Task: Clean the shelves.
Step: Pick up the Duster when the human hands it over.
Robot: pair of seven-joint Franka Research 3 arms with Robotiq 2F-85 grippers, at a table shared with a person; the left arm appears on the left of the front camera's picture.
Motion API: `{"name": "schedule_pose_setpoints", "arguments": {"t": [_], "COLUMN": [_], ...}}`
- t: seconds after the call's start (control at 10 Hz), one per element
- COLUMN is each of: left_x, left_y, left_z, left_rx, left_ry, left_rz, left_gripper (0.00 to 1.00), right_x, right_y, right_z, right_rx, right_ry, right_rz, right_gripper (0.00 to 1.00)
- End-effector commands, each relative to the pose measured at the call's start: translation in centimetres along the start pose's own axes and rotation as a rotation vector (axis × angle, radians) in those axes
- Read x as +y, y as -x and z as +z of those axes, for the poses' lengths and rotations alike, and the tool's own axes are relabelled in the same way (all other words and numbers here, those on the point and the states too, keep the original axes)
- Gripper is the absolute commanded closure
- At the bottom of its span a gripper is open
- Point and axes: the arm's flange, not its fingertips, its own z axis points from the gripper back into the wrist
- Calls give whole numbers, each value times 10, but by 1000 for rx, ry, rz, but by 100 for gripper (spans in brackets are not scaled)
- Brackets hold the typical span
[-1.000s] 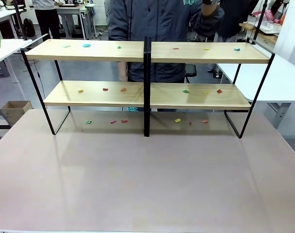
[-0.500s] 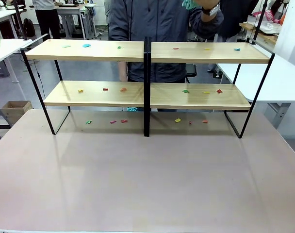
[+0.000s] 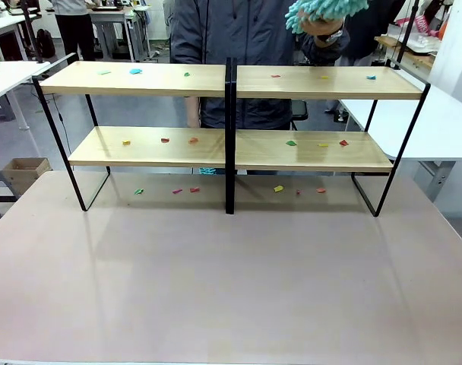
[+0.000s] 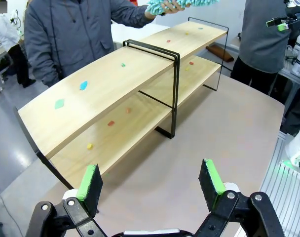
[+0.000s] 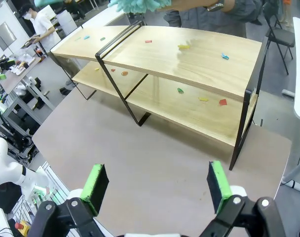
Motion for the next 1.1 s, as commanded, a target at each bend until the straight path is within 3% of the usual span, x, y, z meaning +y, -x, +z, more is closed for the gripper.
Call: {"name": "schedule_pose_setpoints", "arguments": {"t": [0.0, 0.1, 0.2, 0.3, 0.4, 0.5, 0.6, 0.7, 0.8, 0.9, 1.0], "left_x": [-1, -1, -1, -1, -1, -1, -1, -1, -1, -1, -1], "left_y": [0, 0, 0, 0, 0, 0, 0, 0, 0, 0, 0], "left_z": [0, 0, 0, 0, 0, 0, 0, 0, 0, 0, 0], "left_rx": [-3, -3, -3, -3, -3, -3, -3, -3, -3, -3, -3], "left_ry": [7, 7, 7, 7, 7, 7, 7, 7, 7, 7, 7], "left_rz": [-9, -9, -9, -9, -9, -9, -9, -9, -9, -9, -9], "left_gripper": [0, 0, 0, 0, 0, 0, 0, 0, 0, 0, 0], "right_x": [-1, 0, -6, -8, -5, 9, -4, 2, -7, -7, -4], "right_y": [0, 0, -45, -88, -132, -142, -71, -113, -118, -128, -142], "right_z": [0, 0, -2, 6, 7, 4, -1, -2, -26, -47, -63], "right_rx": [-1, 0, 121, 105, 92, 86, 111, 128, 150, 200, 186], "right_ry": [-4, 0, 1, -63, -123, -144, -91, -149, -229, -272, -317], "right_rz": [-4, 0, -339, -476, -873, -776, -406, -560, -800, -935, -1047], "right_gripper": [0, 0, 0, 0, 0, 0, 0, 0, 0, 0, 0]}}
